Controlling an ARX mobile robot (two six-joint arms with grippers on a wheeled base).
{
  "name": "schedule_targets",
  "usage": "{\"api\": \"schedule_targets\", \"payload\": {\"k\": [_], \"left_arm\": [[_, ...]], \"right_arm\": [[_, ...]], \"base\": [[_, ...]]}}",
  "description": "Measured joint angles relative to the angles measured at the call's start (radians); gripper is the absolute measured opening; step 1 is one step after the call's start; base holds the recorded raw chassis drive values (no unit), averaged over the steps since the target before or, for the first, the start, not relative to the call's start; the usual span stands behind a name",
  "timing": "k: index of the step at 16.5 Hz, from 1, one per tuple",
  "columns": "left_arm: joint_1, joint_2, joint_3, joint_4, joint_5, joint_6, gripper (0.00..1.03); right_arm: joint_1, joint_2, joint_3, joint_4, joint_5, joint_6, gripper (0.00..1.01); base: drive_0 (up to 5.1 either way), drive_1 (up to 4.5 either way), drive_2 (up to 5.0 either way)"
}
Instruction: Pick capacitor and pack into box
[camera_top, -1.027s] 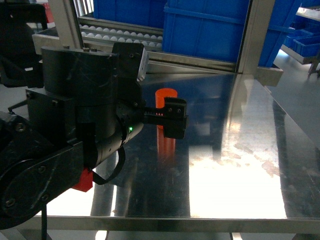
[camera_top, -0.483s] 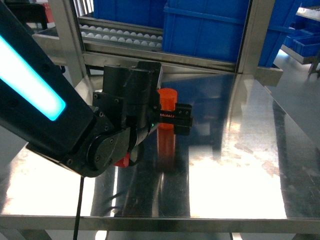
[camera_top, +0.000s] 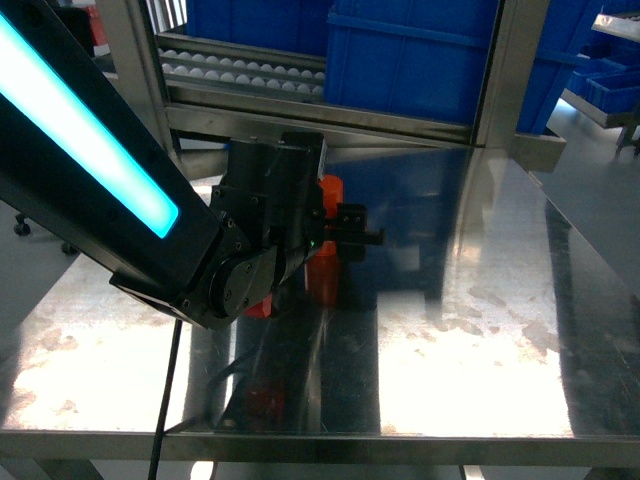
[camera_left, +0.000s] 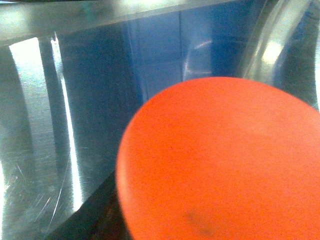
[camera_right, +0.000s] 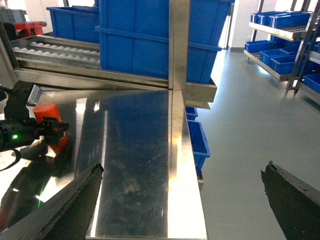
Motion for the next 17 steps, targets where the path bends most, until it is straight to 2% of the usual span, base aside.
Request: {"api": "schedule_targets", "payload": {"k": [1,2,4,6,8,11,13,15,17], "left_arm": [[0.000,-0.001,-0.002,0.000,-0.014,0.000,0.48],[0.000,-0.017,-0.021,-0.001,-0.026,0.000,0.45],[0.008,-0.096,-0.115,0.012,-0.027,0.002,0.45],[0.047,-0.348,-0.328,0.109,-0.028,0.011,0.44],[0.071,-0.564,-0.518,0.202,-0.047,0.051,0.44],[0.109,-0.823,-0.779,0.229,-0.056,0.071,0.44],[0.136,-1.004,-0.926,0.211,-0.051,0.082,0.44],[0.179,-1.207,-1.035,0.131,-0.026,0.082,0.44],[0.252,-1.471,-1.141,-0.028,0.025,0.065,0.44]], "right_arm": [[0.000,0.000,0.000,0.000,0.000,0.000,0.98],[0.000,0.000,0.000,0.000,0.000,0.000,0.98],[0.000,0.000,0.000,0.000,0.000,0.000,0.98],[0.000,0.000,0.000,0.000,0.000,0.000,0.98],[0.000,0.000,0.000,-0.001,0.000,0.000,0.98],[0.000,0.000,0.000,0.000,0.000,0.000,0.98],[0.000,0.000,0.000,-0.001,0.000,0.000,0.98],[0.000,0.000,0.000,0.000,0.000,0.000,0.98],[0.000,0.000,0.000,0.000,0.000,0.000,0.98]], "base": [[0.0,0.00,0.0],[0.0,0.00,0.0],[0.0,0.00,0.0],[0.0,0.00,0.0],[0.0,0.00,0.0],[0.0,0.00,0.0],[0.0,0.00,0.0],[0.0,0.00,0.0],[0.0,0.00,0.0]]}}
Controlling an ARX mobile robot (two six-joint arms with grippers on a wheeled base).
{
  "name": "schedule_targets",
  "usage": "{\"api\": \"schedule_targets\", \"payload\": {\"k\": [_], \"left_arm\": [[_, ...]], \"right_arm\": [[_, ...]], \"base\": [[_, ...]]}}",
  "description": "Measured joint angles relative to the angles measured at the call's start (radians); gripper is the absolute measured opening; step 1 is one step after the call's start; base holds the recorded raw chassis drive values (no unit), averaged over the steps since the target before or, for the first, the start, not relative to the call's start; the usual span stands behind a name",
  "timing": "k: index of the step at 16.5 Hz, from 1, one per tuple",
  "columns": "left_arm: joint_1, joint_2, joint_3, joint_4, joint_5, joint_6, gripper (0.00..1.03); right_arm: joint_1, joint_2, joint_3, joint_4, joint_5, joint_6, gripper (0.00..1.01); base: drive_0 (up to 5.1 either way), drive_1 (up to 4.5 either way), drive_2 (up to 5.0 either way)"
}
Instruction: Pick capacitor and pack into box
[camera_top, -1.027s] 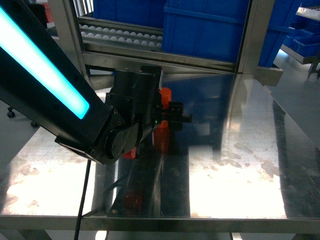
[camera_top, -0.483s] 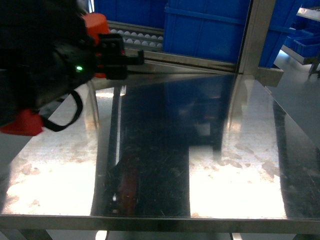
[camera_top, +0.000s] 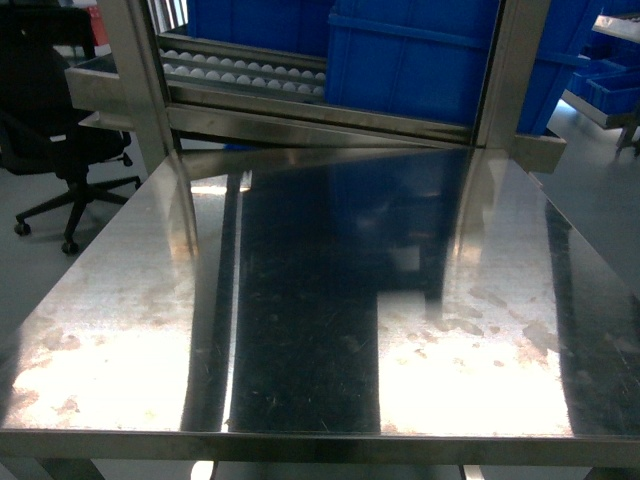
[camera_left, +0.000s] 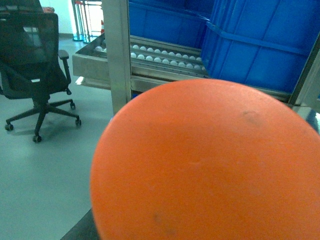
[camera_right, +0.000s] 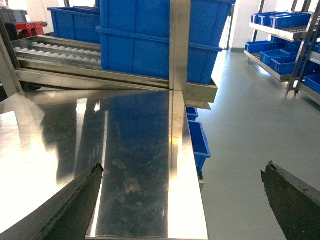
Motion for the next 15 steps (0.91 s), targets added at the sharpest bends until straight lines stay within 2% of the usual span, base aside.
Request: {"api": "schedule_targets", "payload": {"k": [3,4,7,8,10,15], "left_arm": [[0.074,-0.291,-0.028,-0.224,0.101,-0.009,0.44],[0.080,-0.354,-0.028,-0.269,0.112,-0.010,0.44],[0.076,-0.365,-0.028,-0.292,0.106,-0.008,0.44],[0.073,-0.378,-0.042,-0.333,0.057,0.009,0.44],[0.166,-0.449,-0.097,-0.334,0.125,0.027,0.44],[0.166,-0.575,-0.186,-0.373,0.132,0.027,0.44]], "right_arm": [[0.000,0.000,0.000,0.000,0.000,0.000,0.98],[0.000,0.000,0.000,0.000,0.000,0.000,0.98],[0.000,0.000,0.000,0.000,0.000,0.000,0.98],[0.000,0.000,0.000,-0.001,0.000,0.000,0.98],[0.000,0.000,0.000,0.000,0.000,0.000,0.98],[0.000,0.000,0.000,0.000,0.000,0.000,0.98]], "base": [[0.0,0.00,0.0],[0.0,0.00,0.0],[0.0,0.00,0.0],[0.0,0.00,0.0],[0.0,0.00,0.0],[0.0,0.00,0.0]]}}
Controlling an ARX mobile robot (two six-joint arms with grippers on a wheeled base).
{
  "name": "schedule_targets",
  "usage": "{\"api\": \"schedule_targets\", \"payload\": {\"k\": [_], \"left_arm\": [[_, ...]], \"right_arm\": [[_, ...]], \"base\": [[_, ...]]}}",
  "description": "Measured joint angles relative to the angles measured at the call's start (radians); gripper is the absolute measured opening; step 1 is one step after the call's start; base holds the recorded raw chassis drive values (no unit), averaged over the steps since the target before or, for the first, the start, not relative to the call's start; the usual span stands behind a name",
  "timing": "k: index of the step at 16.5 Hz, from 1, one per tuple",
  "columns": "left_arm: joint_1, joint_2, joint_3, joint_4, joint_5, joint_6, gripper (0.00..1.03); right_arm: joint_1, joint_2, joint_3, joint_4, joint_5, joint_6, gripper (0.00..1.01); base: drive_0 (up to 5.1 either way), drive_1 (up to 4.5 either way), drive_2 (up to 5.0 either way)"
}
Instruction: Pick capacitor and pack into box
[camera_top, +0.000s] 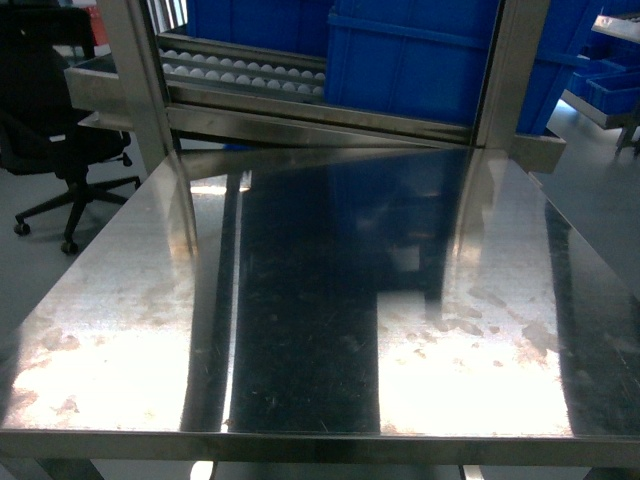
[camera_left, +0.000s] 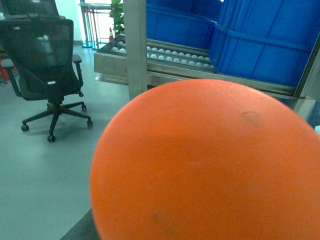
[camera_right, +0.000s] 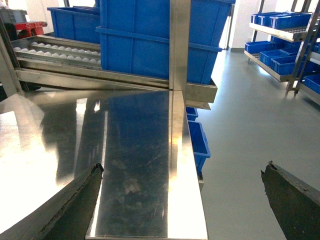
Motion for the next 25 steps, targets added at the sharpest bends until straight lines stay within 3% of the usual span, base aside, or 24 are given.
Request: {"api": "schedule_targets", "payload": {"k": [12,18,20,25], "left_arm": [[0.000,-0.167,-0.077,-0.064,0.000,0.000,0.44],[0.000,-0.248,-0.077,-0.148,0.000,0.000,0.44],[0.000,-0.396,-0.076,-0.340,-0.002,0.000,0.44],[0.000,-0.410,-0.076,-0.325,0.000,0.001,0.44]], "right_arm": [[0.000,0.000,0.000,0.000,0.000,0.000,0.98],[0.000,0.000,0.000,0.000,0.000,0.000,0.98],[0.000,0.000,0.000,0.000,0.000,0.000,0.98],[0.000,0.000,0.000,0.000,0.000,0.000,0.98]], "base": [[0.0,0.00,0.0],[0.0,0.00,0.0],[0.0,0.00,0.0],[0.0,0.00,0.0]]}}
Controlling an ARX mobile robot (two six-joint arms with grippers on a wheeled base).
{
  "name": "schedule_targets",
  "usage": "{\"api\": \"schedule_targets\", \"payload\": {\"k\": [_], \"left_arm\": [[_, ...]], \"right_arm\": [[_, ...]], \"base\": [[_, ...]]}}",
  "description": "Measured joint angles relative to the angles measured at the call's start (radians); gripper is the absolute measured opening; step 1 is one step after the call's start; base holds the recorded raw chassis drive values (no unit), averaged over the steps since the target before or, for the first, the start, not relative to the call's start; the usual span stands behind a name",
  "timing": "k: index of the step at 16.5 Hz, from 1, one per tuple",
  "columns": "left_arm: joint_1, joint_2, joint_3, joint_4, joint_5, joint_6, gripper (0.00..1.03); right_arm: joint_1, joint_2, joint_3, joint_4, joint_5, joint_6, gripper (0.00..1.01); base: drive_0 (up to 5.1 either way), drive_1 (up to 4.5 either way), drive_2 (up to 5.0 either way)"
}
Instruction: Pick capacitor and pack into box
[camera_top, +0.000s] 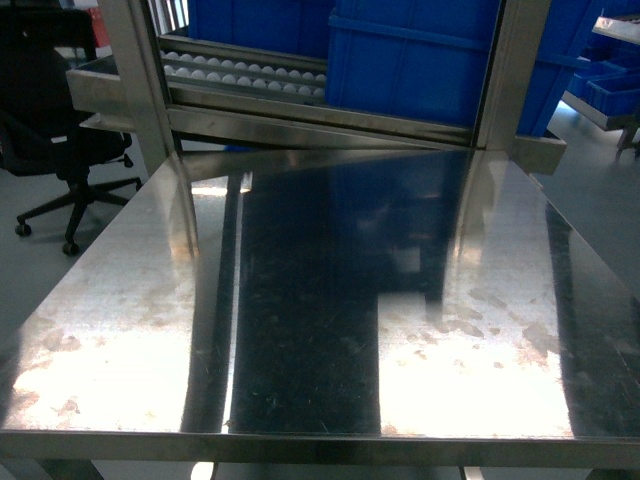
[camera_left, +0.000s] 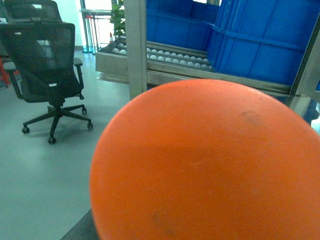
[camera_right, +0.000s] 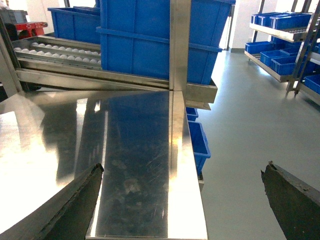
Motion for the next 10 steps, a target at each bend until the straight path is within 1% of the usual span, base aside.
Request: {"api": "schedule_targets", "payload": {"k": [10], "left_arm": [[0.000,0.000,0.000,-0.002,0.000,0.000,0.44]], "right_arm": [[0.000,0.000,0.000,0.000,0.000,0.000,0.98]], "base": [[0.0,0.00,0.0]]}}
